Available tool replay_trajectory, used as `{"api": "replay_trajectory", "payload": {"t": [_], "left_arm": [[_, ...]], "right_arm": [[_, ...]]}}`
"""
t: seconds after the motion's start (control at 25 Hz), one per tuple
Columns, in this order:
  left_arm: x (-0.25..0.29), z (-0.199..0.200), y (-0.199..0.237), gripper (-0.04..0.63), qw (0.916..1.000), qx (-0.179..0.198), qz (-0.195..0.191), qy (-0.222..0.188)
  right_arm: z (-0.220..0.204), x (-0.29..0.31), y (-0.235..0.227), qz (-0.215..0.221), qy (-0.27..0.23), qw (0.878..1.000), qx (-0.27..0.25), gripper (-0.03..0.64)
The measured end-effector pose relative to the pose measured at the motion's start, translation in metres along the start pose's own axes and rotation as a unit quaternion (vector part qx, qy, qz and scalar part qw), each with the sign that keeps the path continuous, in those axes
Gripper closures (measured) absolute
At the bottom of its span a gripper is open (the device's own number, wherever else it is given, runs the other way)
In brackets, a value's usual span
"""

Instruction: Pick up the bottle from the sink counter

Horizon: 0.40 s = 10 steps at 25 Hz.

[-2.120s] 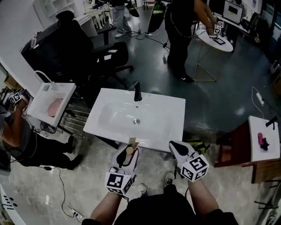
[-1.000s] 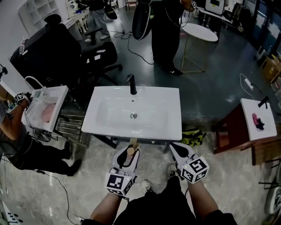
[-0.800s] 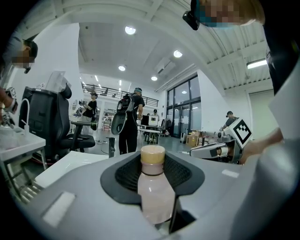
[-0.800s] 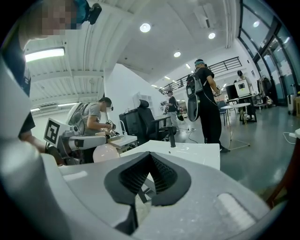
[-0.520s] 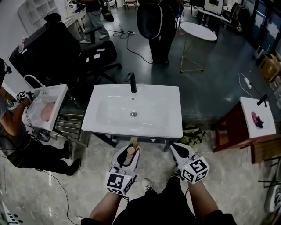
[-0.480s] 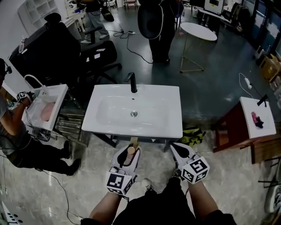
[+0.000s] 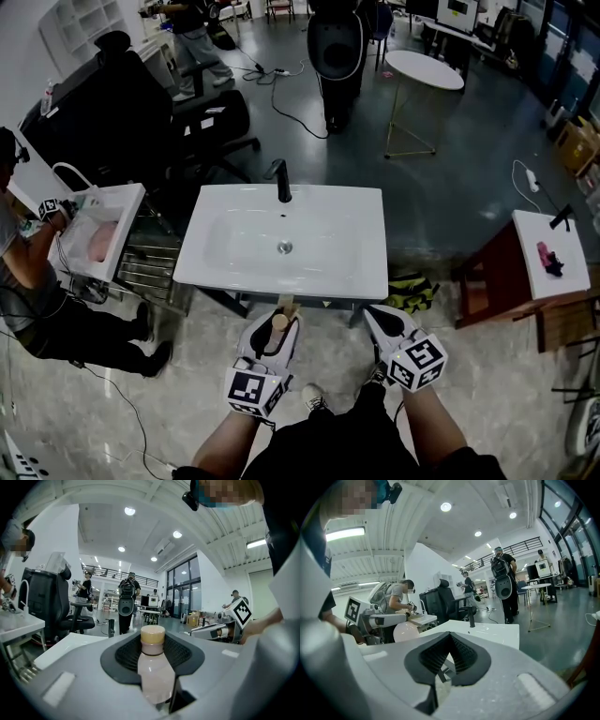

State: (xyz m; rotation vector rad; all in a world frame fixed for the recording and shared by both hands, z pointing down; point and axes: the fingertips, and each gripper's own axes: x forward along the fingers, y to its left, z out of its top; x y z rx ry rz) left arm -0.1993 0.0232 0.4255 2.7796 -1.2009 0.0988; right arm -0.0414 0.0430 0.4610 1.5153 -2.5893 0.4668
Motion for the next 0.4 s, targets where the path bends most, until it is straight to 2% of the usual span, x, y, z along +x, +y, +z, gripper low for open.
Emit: {"api": "replay_trajectory", "payload": {"t": [0.28, 0.4], "left_arm": [[0.0055, -0.0034, -0.0036, 0.454, 0.9999, -0.004, -0.002, 0.01], [0.0057, -0.0071, -0.0065, 0.454, 0.9993, -0.01, -0.003, 0.036]], "right_arm": [[-0.0028, -0.0006, -0.0053, -0.001, 0.001, 1.0, 0.003, 0.617], [-0.0043, -0.001, -0.0068, -0.003, 0.001, 1.0, 0.005, 0.617]]}}
